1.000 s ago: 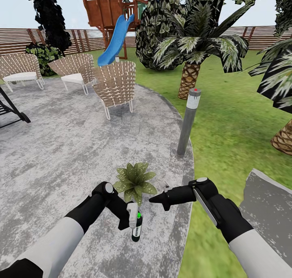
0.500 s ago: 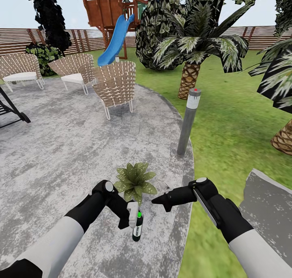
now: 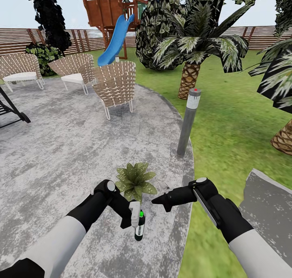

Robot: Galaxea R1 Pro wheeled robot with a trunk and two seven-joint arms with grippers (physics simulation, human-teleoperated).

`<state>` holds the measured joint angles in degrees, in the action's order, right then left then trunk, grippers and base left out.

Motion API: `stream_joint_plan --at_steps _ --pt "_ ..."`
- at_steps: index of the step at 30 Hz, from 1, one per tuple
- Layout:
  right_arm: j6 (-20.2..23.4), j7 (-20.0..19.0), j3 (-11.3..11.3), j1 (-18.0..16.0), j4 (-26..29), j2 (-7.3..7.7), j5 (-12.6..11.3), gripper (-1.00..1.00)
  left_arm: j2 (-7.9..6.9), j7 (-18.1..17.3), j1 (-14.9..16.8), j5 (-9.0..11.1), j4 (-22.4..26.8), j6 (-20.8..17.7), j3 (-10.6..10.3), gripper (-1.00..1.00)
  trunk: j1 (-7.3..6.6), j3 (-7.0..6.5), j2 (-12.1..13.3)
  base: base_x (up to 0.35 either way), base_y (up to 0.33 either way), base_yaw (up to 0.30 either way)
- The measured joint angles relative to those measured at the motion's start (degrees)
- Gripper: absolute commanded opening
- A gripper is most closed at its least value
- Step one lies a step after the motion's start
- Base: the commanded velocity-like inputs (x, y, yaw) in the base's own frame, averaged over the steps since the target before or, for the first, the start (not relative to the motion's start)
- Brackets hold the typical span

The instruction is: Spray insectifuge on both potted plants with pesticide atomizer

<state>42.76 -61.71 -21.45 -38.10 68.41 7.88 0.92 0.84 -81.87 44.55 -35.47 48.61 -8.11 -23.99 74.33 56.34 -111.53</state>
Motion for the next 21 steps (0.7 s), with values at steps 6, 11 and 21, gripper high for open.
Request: stream_joint_plan --at_steps 6,11,21 --pt "0.0 0.0 -0.02 -0.01 0.0 0.0 -0.04 -1.0 0.02 0.04 0.22 0.0 -0.07 -0.03 0.0 -1.0 0.0 0.0 0.0 0.0 0.0 0.0" --pt "0.0 0.0 -0.09 0.0 0.0 0.0 -0.04 -1.0 0.02 0.01 0.33 0.0 -0.07 -0.16 0.04 -1.0 0.0 0.0 0.0 0.0 0.0 0.0" --pt "0.0 0.0 -2.63 0.0 0.0 0.0 -0.03 -1.0 0.19 -0.05 0.42 0.0 1.54 -0.26 0.05 -1.0 0.0 0.0 0.0 0.0 0.0 0.0"
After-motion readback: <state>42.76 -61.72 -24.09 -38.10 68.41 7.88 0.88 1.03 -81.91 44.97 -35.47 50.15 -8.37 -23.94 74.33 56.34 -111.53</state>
